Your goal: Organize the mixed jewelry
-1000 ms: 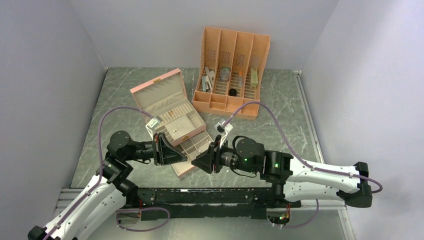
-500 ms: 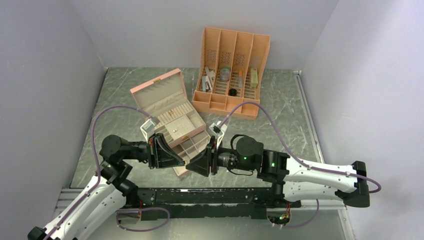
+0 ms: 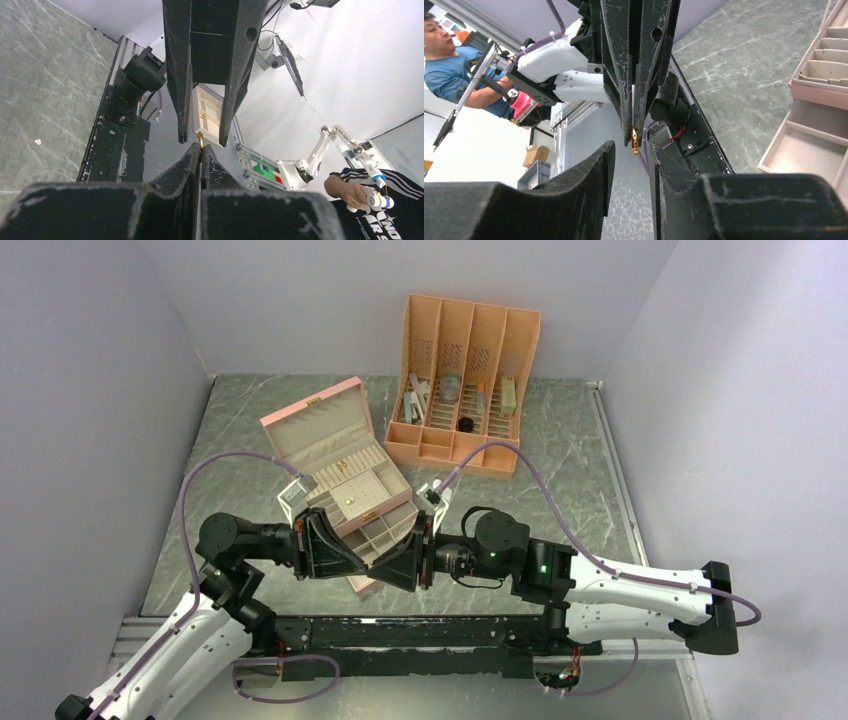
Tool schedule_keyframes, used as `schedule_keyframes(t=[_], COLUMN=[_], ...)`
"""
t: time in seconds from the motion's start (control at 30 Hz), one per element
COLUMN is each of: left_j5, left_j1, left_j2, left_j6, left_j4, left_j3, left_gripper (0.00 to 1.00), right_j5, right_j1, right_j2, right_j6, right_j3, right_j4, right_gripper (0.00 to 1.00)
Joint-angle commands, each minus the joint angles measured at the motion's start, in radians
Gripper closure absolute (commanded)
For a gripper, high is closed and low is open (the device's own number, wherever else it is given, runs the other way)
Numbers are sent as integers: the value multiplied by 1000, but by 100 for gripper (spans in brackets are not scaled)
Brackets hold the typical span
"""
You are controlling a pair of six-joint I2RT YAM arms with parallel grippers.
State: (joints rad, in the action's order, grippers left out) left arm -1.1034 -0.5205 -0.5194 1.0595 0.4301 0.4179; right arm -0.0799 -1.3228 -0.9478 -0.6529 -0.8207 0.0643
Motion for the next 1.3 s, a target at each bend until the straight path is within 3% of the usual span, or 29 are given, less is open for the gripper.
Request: schedule_keyframes(t=[0.0,0.53,0.63,0.73,0.8,0.97,1.1,1.27], left_j5=[-20,-10,-9,-4,11,112,236,421], left_j1=[7,6,7,7,7,7,7,7], left_j2=[14,19,18,18,19,41,55,96], left_j6=[13,22,20,6,-42,-237,-397,-521], left_j4=[57,63,60,40,-16,-317,-575,-781], left_j3=[-3,-5,-4,1,16,105,190,276], left_gripper=[95,95,95,95,89,50,42,32], right_j5=[-20,-27,-29,-21,8,112,244,452], right_j1=[5,7,8,9,8,8,8,10], right_j2=[7,-13,-17,-16,-12,6,-26,-132], right_j6=[-12,-20,-19,-16,-15,5,42,110], right_j3=[9,9,8,9,7,-11,-81,-222], right_j4=[55,59,59,56,40,-22,-130,-266], right_gripper=[67,87,100,100,100,100,100,100])
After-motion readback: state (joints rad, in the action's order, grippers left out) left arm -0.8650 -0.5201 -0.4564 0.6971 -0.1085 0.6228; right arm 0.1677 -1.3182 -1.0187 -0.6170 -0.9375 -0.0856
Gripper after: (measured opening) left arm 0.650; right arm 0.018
